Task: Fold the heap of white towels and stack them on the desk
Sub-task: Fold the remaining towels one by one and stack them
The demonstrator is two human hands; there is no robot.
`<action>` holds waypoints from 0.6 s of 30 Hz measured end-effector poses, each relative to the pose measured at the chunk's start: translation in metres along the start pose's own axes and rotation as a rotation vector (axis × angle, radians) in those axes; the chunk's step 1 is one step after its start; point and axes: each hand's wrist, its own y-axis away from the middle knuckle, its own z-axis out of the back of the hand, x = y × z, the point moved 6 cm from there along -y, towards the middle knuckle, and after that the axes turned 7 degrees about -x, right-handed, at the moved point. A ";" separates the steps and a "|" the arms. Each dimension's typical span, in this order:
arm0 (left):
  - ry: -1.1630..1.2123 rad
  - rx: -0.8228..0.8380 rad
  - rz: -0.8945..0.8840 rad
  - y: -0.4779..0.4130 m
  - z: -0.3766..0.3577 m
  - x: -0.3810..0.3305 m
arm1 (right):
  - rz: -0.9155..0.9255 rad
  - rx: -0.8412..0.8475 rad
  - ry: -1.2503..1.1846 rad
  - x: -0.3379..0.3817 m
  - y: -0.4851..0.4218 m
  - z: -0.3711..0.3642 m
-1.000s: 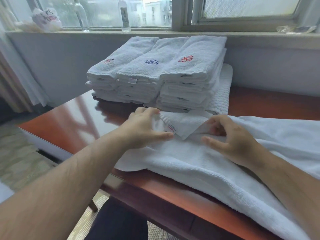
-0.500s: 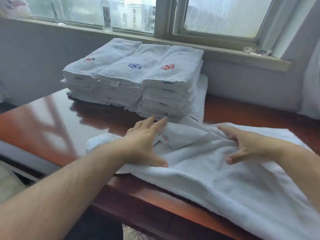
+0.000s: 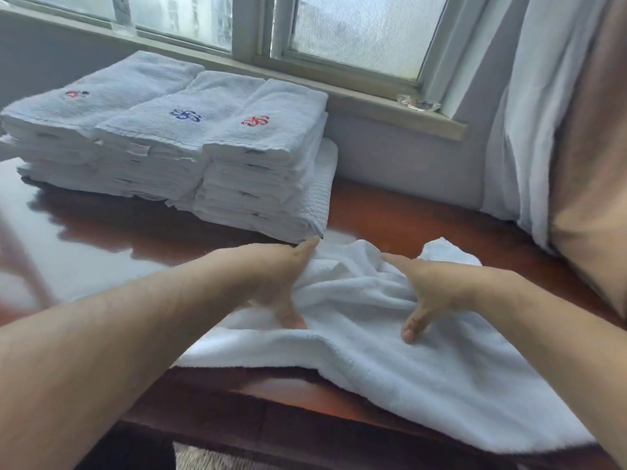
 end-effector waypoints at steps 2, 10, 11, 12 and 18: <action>-0.010 -0.058 -0.026 0.003 0.000 -0.003 | -0.002 0.039 -0.081 0.000 0.002 -0.002; -0.221 -0.451 -0.262 0.018 0.017 -0.014 | 0.007 -0.051 -0.074 0.007 0.013 0.013; -0.269 -0.530 -0.293 0.019 0.021 -0.016 | -0.013 -0.126 -0.057 0.005 0.014 0.021; -0.315 -0.619 -0.305 0.021 0.027 -0.019 | -0.028 -0.209 -0.056 0.004 0.016 0.029; -0.401 -1.275 -0.237 0.045 0.080 -0.036 | -0.161 -1.000 -0.325 -0.009 0.045 0.081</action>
